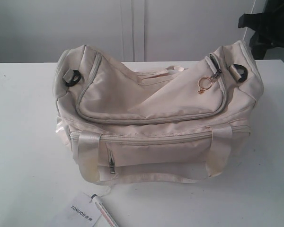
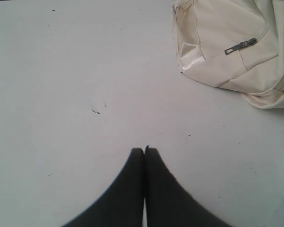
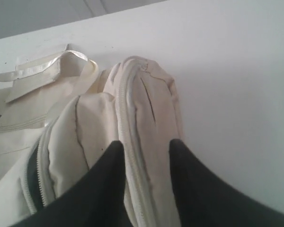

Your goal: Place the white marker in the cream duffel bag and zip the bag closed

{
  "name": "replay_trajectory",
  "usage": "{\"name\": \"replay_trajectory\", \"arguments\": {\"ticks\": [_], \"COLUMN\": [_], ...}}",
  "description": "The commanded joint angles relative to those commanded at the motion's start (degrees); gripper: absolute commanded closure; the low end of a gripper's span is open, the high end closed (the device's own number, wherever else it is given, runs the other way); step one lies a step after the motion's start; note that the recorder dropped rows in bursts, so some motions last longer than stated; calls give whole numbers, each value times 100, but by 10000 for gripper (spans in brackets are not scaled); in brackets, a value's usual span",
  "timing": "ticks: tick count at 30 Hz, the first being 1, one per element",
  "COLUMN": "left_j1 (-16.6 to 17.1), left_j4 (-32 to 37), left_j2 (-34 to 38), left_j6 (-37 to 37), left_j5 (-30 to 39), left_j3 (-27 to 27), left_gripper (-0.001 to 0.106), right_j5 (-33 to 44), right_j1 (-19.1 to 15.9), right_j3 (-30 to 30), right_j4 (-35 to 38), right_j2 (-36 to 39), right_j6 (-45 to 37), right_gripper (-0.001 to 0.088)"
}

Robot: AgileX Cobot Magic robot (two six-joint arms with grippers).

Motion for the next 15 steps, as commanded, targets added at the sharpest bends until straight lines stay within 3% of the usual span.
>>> {"name": "replay_trajectory", "arguments": {"ticks": [15], "left_j1": [0], "left_j4": [0], "left_j2": [0], "left_j6": [0], "left_j5": [0], "left_j3": [0], "left_gripper": [1053], "right_j5": [15], "right_j1": [0], "right_j3": [0], "right_j4": [263], "right_j2": [352], "right_j6": [-219], "right_gripper": [525]}}
